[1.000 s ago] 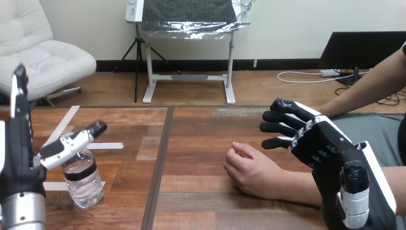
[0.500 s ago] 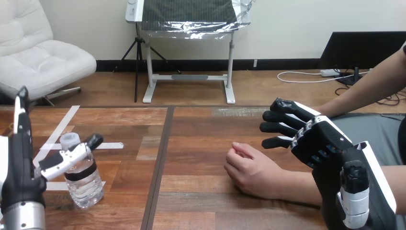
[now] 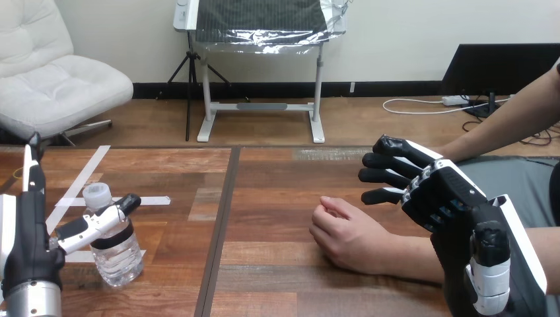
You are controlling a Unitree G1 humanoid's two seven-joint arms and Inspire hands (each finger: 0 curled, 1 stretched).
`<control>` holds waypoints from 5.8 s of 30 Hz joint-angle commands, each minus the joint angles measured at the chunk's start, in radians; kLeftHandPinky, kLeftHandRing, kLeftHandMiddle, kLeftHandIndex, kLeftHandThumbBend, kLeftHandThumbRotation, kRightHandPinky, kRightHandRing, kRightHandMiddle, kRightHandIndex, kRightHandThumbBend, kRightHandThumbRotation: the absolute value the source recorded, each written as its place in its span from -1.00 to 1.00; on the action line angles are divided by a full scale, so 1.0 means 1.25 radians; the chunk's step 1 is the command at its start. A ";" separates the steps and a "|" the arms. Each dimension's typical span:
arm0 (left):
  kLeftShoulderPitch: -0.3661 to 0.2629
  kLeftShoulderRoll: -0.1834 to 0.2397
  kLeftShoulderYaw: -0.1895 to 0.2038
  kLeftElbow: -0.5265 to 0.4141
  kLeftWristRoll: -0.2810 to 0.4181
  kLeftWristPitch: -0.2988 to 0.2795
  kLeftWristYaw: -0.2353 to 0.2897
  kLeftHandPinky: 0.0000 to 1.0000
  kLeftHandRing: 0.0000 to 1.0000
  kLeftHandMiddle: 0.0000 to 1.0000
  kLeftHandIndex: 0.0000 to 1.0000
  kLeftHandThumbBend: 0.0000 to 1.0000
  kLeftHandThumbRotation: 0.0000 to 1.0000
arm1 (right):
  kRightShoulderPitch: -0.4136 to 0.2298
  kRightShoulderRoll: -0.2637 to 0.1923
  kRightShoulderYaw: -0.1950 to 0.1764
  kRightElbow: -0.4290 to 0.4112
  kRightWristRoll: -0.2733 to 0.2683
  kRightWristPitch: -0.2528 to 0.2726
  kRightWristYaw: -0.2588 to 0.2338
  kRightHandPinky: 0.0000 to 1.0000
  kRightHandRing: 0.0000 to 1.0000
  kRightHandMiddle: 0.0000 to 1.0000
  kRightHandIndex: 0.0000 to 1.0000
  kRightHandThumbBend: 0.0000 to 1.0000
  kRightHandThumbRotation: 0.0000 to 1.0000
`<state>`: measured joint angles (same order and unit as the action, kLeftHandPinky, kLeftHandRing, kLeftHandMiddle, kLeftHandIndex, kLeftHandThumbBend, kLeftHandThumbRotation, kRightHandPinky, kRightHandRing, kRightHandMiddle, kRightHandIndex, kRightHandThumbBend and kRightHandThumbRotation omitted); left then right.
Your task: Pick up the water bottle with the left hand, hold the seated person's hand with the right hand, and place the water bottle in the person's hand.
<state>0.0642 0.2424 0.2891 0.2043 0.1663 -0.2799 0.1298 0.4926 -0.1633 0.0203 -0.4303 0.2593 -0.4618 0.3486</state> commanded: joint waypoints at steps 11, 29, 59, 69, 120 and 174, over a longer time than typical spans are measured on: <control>-0.073 0.024 -0.016 0.088 -0.026 -0.022 -0.018 1.00 1.00 1.00 1.00 0.93 -0.71 | -0.037 -0.006 -0.011 -0.030 0.014 -0.009 0.002 0.29 0.48 0.53 0.56 0.80 0.94; -0.109 0.040 -0.034 0.223 -0.029 -0.062 -0.035 0.98 1.00 1.00 1.00 0.88 -0.76 | -0.034 -0.012 -0.013 -0.043 0.017 0.005 0.002 0.28 0.49 0.53 0.55 0.83 0.95; -0.197 0.024 -0.051 0.377 -0.075 -0.057 -0.059 0.89 0.99 1.00 1.00 0.92 -0.60 | -0.043 -0.013 -0.020 -0.041 0.018 0.009 0.005 0.28 0.48 0.52 0.55 0.84 0.94; -0.226 0.017 -0.052 0.410 -0.081 -0.041 -0.053 0.93 1.00 1.00 1.00 0.89 -0.64 | -0.048 -0.013 -0.023 -0.040 0.017 0.008 0.006 0.28 0.47 0.51 0.54 0.82 0.96; -0.330 -0.009 -0.057 0.508 -0.126 -0.019 0.033 0.14 0.29 0.35 0.38 0.75 -0.97 | -0.057 -0.013 -0.025 -0.044 0.024 0.014 0.009 0.24 0.45 0.50 0.52 0.84 0.95; -0.212 -0.026 -0.104 0.183 -0.070 -0.071 0.079 -0.40 -0.32 -0.22 -0.12 0.24 -1.00 | -0.133 -0.032 -0.073 0.048 -0.107 0.002 -0.007 0.29 0.49 0.54 0.57 0.82 0.86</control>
<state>-0.1813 0.2095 0.1832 0.6514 0.0527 -0.3376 0.2403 0.4240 -0.1740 -0.0293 -0.3959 0.1917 -0.4475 0.3690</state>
